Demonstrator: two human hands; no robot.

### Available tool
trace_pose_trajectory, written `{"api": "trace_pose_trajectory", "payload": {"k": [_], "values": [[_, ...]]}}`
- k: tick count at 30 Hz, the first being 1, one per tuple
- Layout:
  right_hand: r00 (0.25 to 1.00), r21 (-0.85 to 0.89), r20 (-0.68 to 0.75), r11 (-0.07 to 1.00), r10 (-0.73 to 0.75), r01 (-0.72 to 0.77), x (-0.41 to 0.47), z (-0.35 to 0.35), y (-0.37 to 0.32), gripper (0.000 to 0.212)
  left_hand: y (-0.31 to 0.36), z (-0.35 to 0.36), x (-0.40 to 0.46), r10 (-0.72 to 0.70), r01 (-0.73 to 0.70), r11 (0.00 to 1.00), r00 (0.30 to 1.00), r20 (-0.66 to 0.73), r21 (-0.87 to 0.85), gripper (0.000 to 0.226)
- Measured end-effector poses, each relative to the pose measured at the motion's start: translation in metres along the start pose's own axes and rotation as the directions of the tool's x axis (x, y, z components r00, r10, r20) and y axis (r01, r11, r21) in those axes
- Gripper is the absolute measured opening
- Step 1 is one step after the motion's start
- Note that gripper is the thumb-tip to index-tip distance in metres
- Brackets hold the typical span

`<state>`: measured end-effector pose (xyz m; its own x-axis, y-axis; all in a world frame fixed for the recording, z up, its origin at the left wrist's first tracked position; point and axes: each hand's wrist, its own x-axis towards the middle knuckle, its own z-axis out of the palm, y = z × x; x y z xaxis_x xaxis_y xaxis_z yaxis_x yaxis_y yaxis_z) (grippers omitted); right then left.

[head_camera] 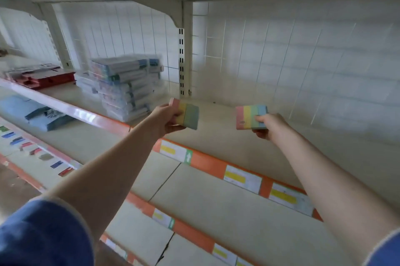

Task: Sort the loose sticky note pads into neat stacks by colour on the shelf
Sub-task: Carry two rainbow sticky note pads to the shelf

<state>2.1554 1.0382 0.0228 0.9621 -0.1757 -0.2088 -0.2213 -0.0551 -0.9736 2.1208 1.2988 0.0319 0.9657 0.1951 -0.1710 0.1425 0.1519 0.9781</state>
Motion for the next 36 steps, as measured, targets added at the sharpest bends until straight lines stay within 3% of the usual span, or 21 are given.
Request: {"api": "trace_pose_trajectory", "payload": {"k": [7, 13, 17, 19, 22, 27, 29, 31, 36], "values": [[0.985, 0.062, -0.167, 0.997, 0.047, -0.037, 0.058, 0.044, -0.007, 0.033, 0.017, -0.011, 0.112, -0.073, 0.058, 0.991, 0.99, 0.121, 0.12, 0.018], [0.967, 0.074, -0.223, 0.992, 0.121, -0.107, 0.087, 0.074, -0.009, 0.017, 0.02, -0.01, 0.165, -0.141, 0.111, 0.975, 0.979, 0.149, 0.195, 0.016], [0.966, 0.068, -0.216, 0.989, 0.143, -0.131, 0.106, 0.086, -0.012, 0.018, 0.015, -0.007, 0.19, -0.166, 0.117, 0.946, 0.976, 0.141, 0.302, 0.043], [0.967, 0.06, -0.199, 0.987, 0.157, -0.147, 0.114, 0.094, -0.013, 0.027, 0.012, -0.008, 0.199, -0.166, 0.119, 0.942, 0.978, 0.127, 0.314, 0.044], [0.968, 0.033, -0.17, 0.983, 0.182, -0.179, 0.123, 0.106, -0.012, 0.037, 0.004, -0.01, 0.212, -0.042, -0.02, 0.884, 0.992, 0.123, 0.468, 0.046], [0.967, -0.143, -0.19, 0.969, 0.172, -0.2, 0.135, 0.111, -0.009, 0.035, -0.009, -0.01, 0.216, 0.25, -0.251, 0.677, 0.963, 0.105, 0.692, 0.039], [0.972, -0.463, -0.233, 0.874, 0.039, -0.147, 0.134, 0.107, -0.011, 0.02, -0.015, -0.01, 0.217, 0.305, -0.322, 0.535, 0.936, 0.177, 0.781, 0.04], [0.974, -0.731, -0.208, 0.676, -0.085, -0.097, 0.13, 0.101, -0.013, 0.02, -0.019, -0.012, 0.217, 0.319, -0.346, 0.448, 0.923, 0.214, 0.824, 0.042], [0.974, -0.893, -0.122, 0.449, -0.191, -0.024, 0.127, 0.088, -0.006, 0.052, -0.024, -0.011, 0.211, 0.305, -0.381, 0.244, 0.903, 0.302, 0.892, 0.054]]}}
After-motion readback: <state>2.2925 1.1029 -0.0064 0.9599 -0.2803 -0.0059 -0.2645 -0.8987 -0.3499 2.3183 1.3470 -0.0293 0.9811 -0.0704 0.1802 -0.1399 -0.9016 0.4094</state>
